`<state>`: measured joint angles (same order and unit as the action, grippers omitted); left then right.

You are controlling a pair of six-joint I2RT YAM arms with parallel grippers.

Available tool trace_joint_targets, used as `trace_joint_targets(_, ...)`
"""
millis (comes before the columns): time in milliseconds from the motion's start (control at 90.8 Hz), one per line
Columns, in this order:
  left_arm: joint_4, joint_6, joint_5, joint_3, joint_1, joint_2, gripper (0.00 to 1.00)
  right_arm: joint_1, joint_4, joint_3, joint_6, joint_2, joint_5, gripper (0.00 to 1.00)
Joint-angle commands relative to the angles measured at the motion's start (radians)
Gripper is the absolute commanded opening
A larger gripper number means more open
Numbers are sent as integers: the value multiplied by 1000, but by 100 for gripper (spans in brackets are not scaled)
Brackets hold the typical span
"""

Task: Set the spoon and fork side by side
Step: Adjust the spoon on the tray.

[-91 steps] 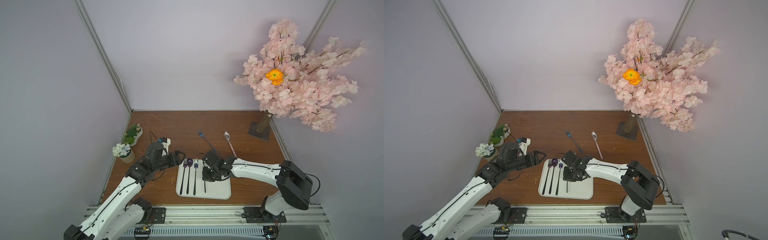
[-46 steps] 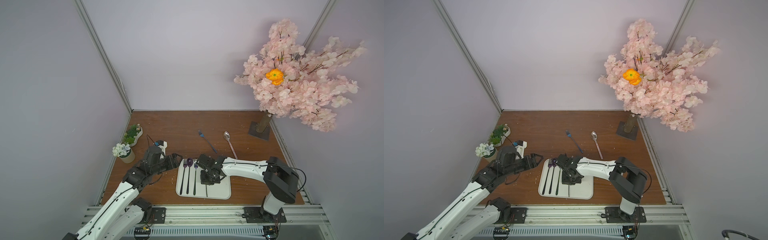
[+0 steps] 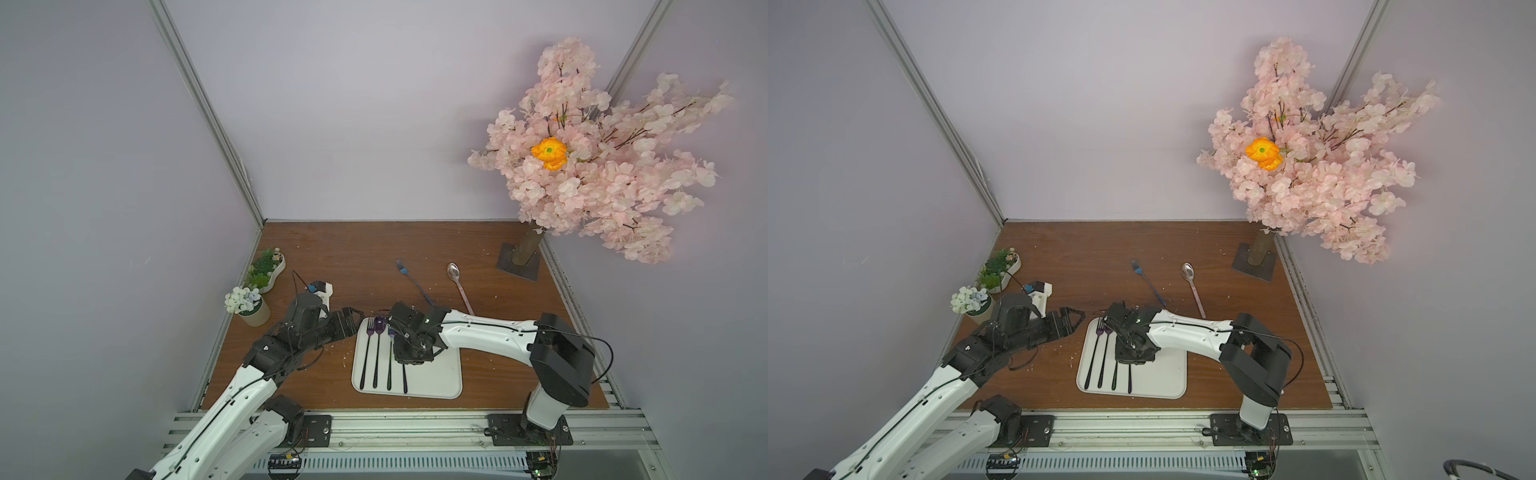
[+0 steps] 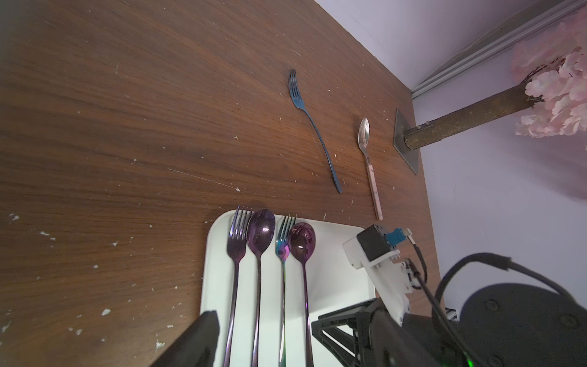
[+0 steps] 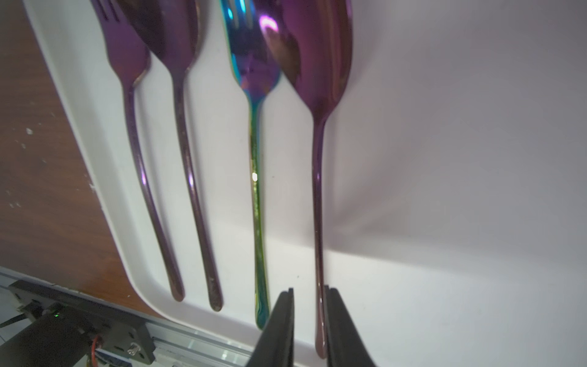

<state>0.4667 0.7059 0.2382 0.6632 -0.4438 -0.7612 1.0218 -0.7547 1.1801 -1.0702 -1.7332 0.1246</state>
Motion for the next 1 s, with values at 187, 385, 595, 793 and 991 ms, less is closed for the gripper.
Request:
trace_joint_targets(187, 37, -30, -27, -4, 11, 21, 78, -5, -13, 9, 16, 37, -51, 23)
trace_joint_targets(385, 44, -36, -28, -10, 12, 28, 78, -17, 41, -28, 124, 28, -11, 22)
trace_joint_targets(595, 46, -28, -27, -9, 11, 27, 78, -38, 76, 3, 163, -52, -23, 24)
trace_joint_targets(793, 49, -26, -31, -2, 11, 27, 78, -67, 97, 11, 183, -88, -28, 24)
trace_joint_targets(991, 53, -25, -34, -2, 11, 29, 78, -79, 138, -8, 155, -128, -11, 20)
